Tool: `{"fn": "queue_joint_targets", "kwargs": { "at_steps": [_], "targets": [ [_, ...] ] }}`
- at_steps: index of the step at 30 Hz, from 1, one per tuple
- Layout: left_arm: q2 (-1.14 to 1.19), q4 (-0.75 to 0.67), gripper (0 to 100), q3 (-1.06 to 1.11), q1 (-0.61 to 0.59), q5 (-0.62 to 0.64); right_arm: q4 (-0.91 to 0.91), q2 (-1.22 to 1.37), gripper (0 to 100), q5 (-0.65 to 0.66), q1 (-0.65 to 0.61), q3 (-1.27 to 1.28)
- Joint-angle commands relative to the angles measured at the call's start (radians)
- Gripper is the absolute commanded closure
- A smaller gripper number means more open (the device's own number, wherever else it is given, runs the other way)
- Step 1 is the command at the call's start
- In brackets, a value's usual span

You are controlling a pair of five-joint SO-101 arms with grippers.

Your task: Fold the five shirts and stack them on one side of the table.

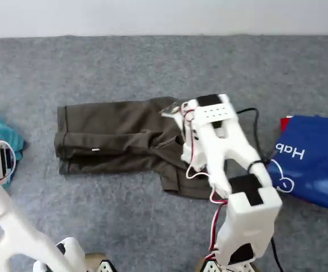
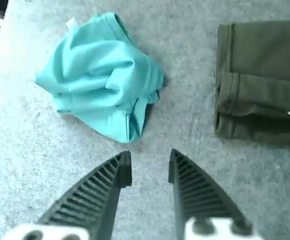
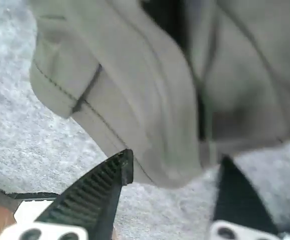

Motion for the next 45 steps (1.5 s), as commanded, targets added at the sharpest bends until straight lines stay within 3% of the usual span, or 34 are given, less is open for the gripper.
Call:
{"fn": "queue_joint_targets", "kwargs": {
  "at_steps": [1, 4, 10, 14, 17, 23, 33, 35, 41, 45],
  "targets": [
    [-0.025, -0.028, 87, 0.010, -0.006, 0.008, -0.008, 0.024, 87.2, 0.012, -0.013, -0.064],
    [-0.018, -0.029, 87, 0.010, -0.003, 0.008, -0.004, 0.041, 90.1, 0.015, -0.002, -0.107],
    [-0.017, -0.077, 87, 0.010, -0.002, 0.009, 0.022, 0.045, 98.2, 0.144, 0.019, -0.173],
    [-0.015, -0.107, 87, 0.012, -0.002, 0.011, 0.076, 0.045, 98.7, 0.192, 0.036, -0.180],
    [-0.015, -0.114, 87, 0.019, -0.002, 0.011, 0.107, 0.041, 95.5, 0.184, 0.045, -0.209],
    [-0.015, -0.114, 87, 0.073, 0.000, 0.011, 0.085, 0.050, 76.7, 0.072, 0.022, -0.275],
    [-0.017, -0.112, 87, 0.074, 0.000, 0.011, 0.051, 0.170, 76.4, 0.069, -0.062, -0.278],
    [-0.017, -0.109, 87, 0.074, 0.000, 0.011, 0.053, 0.191, 78.3, 0.069, -0.070, -0.278],
    [-0.025, -0.106, 87, 0.074, -0.005, 0.012, 0.065, 0.217, 98.6, 0.078, -0.044, -0.279],
    [-0.025, -0.106, 87, 0.074, -0.006, 0.012, 0.111, 0.211, 98.8, 0.160, 0.012, -0.279]
  ]
}}
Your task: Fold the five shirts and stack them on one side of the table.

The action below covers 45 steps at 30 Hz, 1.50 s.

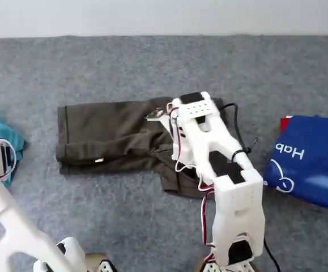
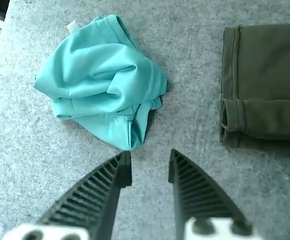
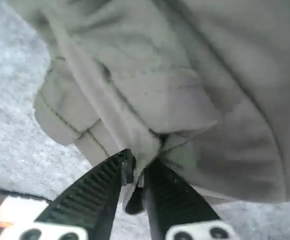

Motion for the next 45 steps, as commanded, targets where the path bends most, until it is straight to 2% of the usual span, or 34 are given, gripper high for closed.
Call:
{"fn": "queue_joint_targets", "kwargs": {
  "at_steps": [1, 9, 17, 19, 21, 24, 26, 28, 31, 36, 39, 45],
  "targets": [
    [-0.020, -0.009, 87, -0.007, -0.005, 0.011, 0.051, -0.019, 98.8, 0.071, 0.062, -0.044],
    [-0.020, -0.008, 87, -0.008, -0.003, 0.006, 0.125, -0.171, 98.9, 0.307, 0.174, -0.054],
    [-0.020, -0.017, 87, -0.010, 0.000, 0.005, 0.125, -0.211, 98.4, 0.350, 0.145, 0.083],
    [-0.015, -0.012, 87, -0.008, 0.000, 0.005, 0.125, -0.217, 93.9, 0.347, 0.142, 0.121],
    [-0.012, -0.009, 86, -0.005, 0.000, 0.003, 0.127, -0.245, 83.5, 0.324, 0.140, 0.133],
    [-0.012, -0.008, 81, -0.005, 0.000, -0.020, 0.125, -0.326, 65.9, 0.206, 0.133, 0.121],
    [-0.011, -0.009, 79, -0.005, 0.002, -0.020, 0.125, -0.389, 62.4, 0.157, 0.110, 0.106],
    [-0.011, -0.014, 79, -0.004, 0.012, -0.020, 0.119, -0.438, 64.1, 0.123, 0.082, 0.072],
    [-0.011, -0.012, 79, -0.004, 0.043, -0.017, 0.073, -0.456, 72.2, 0.055, 0.036, 0.017],
    [-0.011, -0.011, 79, -0.004, 0.083, -0.015, -0.105, -0.352, 99.6, -0.023, 0.007, 0.009],
    [-0.012, -0.008, 79, -0.004, 0.077, -0.015, -0.170, -0.259, 95.5, -0.061, 0.018, 0.005],
    [-0.017, -0.008, 79, -0.005, 0.026, -0.017, -0.189, -0.134, 97.2, -0.068, 0.007, 0.005]
  ]
}}
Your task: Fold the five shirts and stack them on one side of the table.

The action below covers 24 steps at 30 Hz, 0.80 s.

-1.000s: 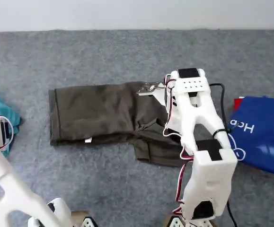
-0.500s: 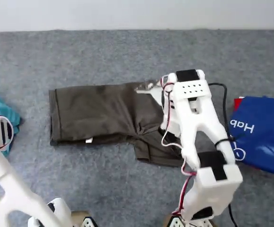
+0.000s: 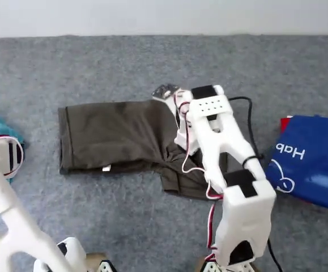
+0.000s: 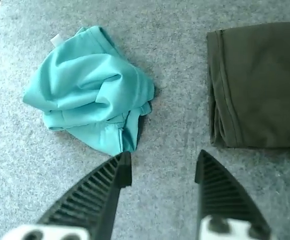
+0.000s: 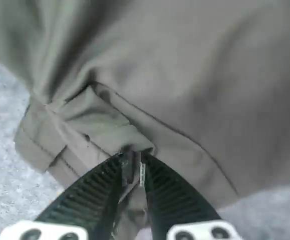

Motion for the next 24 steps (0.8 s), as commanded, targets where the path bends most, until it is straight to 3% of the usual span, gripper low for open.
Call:
{"fn": "queue_joint_targets", "kwargs": {
  "at_steps": [1, 7, 12, 18, 24],
  "targets": [
    [-0.014, -0.008, 79, -0.005, -0.038, -0.008, 0.031, 0.016, 97.2, -0.014, -0.031, -0.044],
    [-0.012, -0.008, 79, -0.005, -0.068, -0.012, 0.309, 0.016, 97.3, -0.049, -0.214, -0.044],
    [-0.012, -0.014, 79, -0.004, -0.064, -0.012, 0.314, -0.061, 97.5, -0.046, -0.269, -0.046],
    [-0.012, -0.009, 79, -0.004, -0.066, -0.014, 0.274, -0.097, 97.3, -0.044, -0.128, -0.173],
    [-0.012, -0.012, 79, -0.004, -0.061, -0.014, 0.050, 0.010, 97.2, -0.048, 0.044, -0.213]
  ]
}}
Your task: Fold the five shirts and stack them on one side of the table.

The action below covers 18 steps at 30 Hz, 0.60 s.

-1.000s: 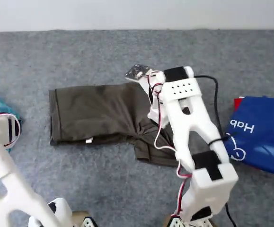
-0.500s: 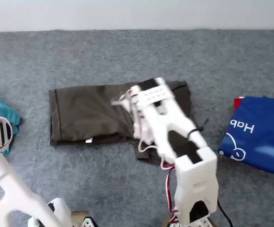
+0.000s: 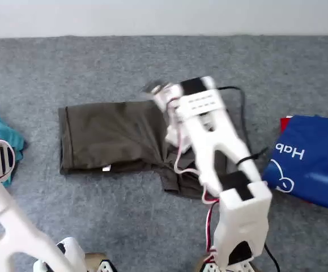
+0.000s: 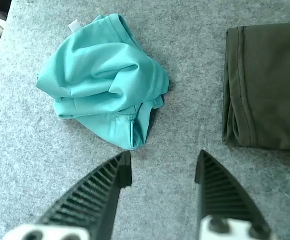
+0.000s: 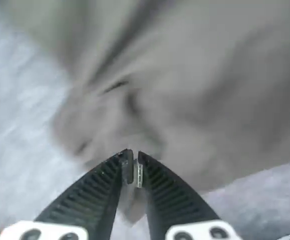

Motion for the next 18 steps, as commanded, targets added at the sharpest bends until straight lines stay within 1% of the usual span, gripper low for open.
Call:
{"fn": "queue_joint_targets", "kwargs": {
  "at_steps": [1, 3, 4, 10, 12, 15, 18],
  "targets": [
    [-0.012, -0.014, 79, -0.004, -0.005, -0.012, -0.088, 0.051, 97.2, -0.006, 0.061, -0.043],
    [-0.012, -0.012, 79, -0.004, -0.005, -0.012, -0.058, 0.101, 97.2, -0.006, 0.041, -0.044],
    [-0.012, -0.009, 79, -0.004, -0.005, -0.012, -0.028, 0.122, 97.2, -0.006, 0.012, -0.044],
    [-0.012, -0.015, 79, -0.004, -0.005, -0.012, 0.176, 0.193, 97.3, -0.009, -0.236, -0.046],
    [-0.012, -0.015, 79, -0.004, -0.005, -0.012, 0.182, 0.191, 97.4, -0.018, -0.291, -0.018],
    [-0.012, -0.015, 79, -0.004, -0.005, -0.012, 0.179, 0.171, 97.4, -0.043, -0.298, -0.011],
    [-0.012, -0.015, 79, -0.004, -0.005, -0.012, 0.179, 0.136, 97.4, -0.048, -0.251, -0.044]
  ]
}}
